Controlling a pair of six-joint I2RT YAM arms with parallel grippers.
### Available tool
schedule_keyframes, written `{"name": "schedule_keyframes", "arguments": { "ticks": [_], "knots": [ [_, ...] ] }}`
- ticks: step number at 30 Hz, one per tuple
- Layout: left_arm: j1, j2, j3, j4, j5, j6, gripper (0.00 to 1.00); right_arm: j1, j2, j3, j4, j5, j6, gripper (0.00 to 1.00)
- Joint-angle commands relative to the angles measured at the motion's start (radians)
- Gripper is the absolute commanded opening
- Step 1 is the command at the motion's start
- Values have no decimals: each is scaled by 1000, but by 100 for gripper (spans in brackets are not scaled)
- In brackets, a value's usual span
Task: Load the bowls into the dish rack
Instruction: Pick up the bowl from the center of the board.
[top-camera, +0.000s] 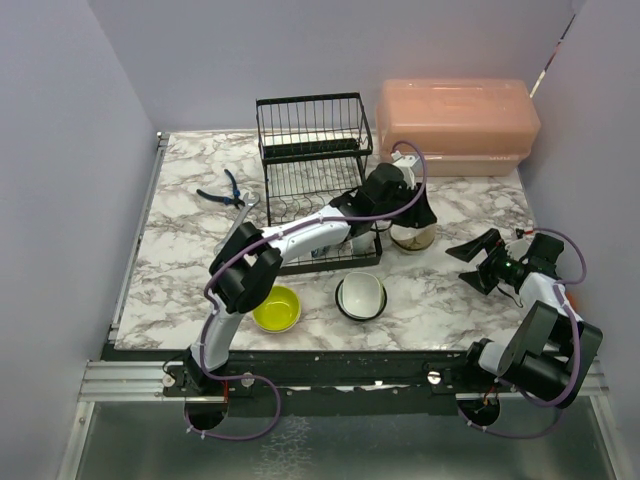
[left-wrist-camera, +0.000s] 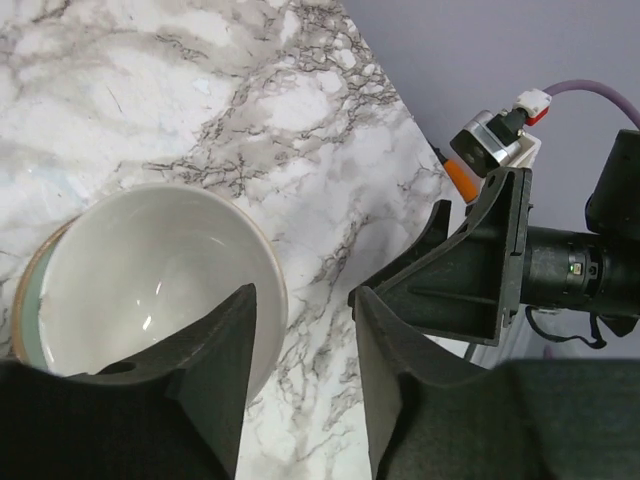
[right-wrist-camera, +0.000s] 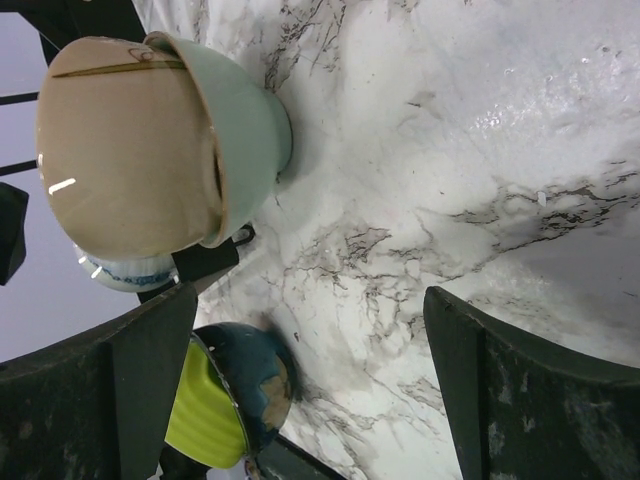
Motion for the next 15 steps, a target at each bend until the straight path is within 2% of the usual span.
{"name": "schedule_keyframes", "arguments": {
  "ticks": [1,6,9,15],
  "knots": [
    [-18,14,65,-156,-60,165,48,-10,-4,-5,13,-29,-17,99],
    [-69,27,151,-305,-204,385,58,-10,2,-5,15,-31,-20,99],
    [-92,61,219,-394,-278,468,60,-9,7,-5,15,-33,-22,99],
    [-111,137,351,-532,-237,585,60,-10,8,-6,16,-34,-23,99]
  ]
}}
